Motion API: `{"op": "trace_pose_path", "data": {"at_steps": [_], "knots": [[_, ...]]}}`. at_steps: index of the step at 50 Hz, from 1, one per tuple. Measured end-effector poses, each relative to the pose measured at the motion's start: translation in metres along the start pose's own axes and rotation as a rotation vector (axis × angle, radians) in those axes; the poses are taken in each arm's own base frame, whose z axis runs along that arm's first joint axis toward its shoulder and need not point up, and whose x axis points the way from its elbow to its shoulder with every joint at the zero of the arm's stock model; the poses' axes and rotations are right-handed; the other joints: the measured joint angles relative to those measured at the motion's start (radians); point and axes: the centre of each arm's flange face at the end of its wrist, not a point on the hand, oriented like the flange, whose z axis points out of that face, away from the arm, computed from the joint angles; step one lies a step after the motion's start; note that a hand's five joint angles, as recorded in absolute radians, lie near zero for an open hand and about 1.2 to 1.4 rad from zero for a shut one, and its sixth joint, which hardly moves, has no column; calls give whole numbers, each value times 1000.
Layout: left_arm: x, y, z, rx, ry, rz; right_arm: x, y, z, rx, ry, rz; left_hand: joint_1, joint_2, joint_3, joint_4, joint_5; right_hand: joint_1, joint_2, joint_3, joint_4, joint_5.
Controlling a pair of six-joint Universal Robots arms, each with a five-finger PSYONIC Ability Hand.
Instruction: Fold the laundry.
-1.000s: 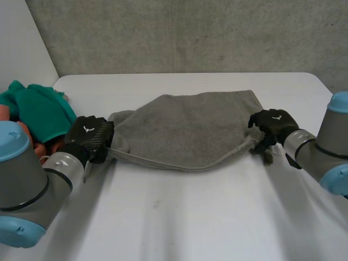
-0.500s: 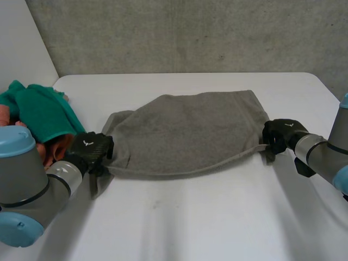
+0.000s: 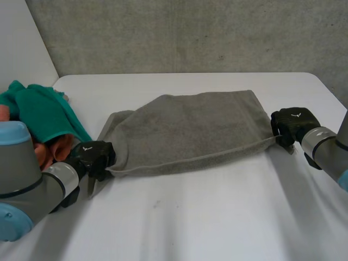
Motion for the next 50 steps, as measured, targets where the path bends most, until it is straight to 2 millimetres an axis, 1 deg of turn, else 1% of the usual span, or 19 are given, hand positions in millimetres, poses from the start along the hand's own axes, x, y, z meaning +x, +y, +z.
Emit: {"op": "trace_pose_path", "data": {"at_steps": [6,10,11,12,16,18,21,24,29,32,33,35,37,39,40,42,45,48,50], "knots": [[1,-15,-24,-49,12,-3,0,-14,-31,-63,-32,-162,0,2,4,4,0,0,0,0,0,0],[7,-31,-66,-94,8,108,-2,-19,-73,-172,-88,-394,0,3,4,4,0,0,0,2,0,0],[8,-32,-69,-100,8,118,-2,-18,-76,-181,-93,-410,0,3,4,4,0,0,0,3,0,0],[12,-33,-86,-135,10,174,-2,-17,-93,-226,-116,-498,0,3,4,4,0,0,0,3,0,0],[22,-32,-122,-218,32,317,-3,-11,-125,-305,-169,-676,0,3,5,4,0,0,0,3,1,0],[26,-29,-131,-240,48,383,-5,-7,-133,-323,-189,-731,0,3,5,4,0,0,0,3,1,0],[30,-23,-126,-253,67,457,-7,1,-134,-340,-211,-762,0,4,5,6,0,0,0,3,1,0],[29,-19,-108,-252,59,495,-6,7,-123,-348,-209,-756,0,4,5,8,0,0,0,3,1,0],[18,-29,-48,-200,-24,557,2,9,-80,-327,-136,-722,0,4,6,8,0,0,0,3,1,3],[11,-54,-16,-98,-86,585,9,-6,-51,-261,-51,-708,0,4,6,8,0,0,0,3,1,13],[9,-69,-5,-42,-111,594,12,-16,-39,-218,-6,-700,0,4,6,8,0,0,0,3,1,16],[5,-95,10,60,-152,605,18,-41,-21,-121,81,-676,0,4,6,8,0,0,0,4,1,21],[1,-134,21,212,-206,612,27,-78,-5,30,192,-624,0,5,6,8,0,0,0,4,1,25],[-2,-168,22,349,-251,609,34,-106,1,152,264,-574,0,5,6,8,0,0,0,4,1,25],[-5,-194,19,456,-285,602,40,-131,3,264,321,-525,0,5,6,8,0,0,0,4,1,27],[-9,-238,8,647,-345,581,51,-168,1,455,395,-447,0,5,6,8,0,0,0,4,1,29],[-16,-283,-11,853,-408,548,64,-212,-9,719,471,-365,0,5,6,8,0,0,0,4,1,31],[-24,-305,-22,950,-437,522,72,-235,-17,887,506,-337,0,5,6,8,0,0,0,4,2,33],[-27,-307,-22,954,-439,512,74,-239,-18,938,508,-338,0,5,6,8,0,0,0,4,2,33]]}}
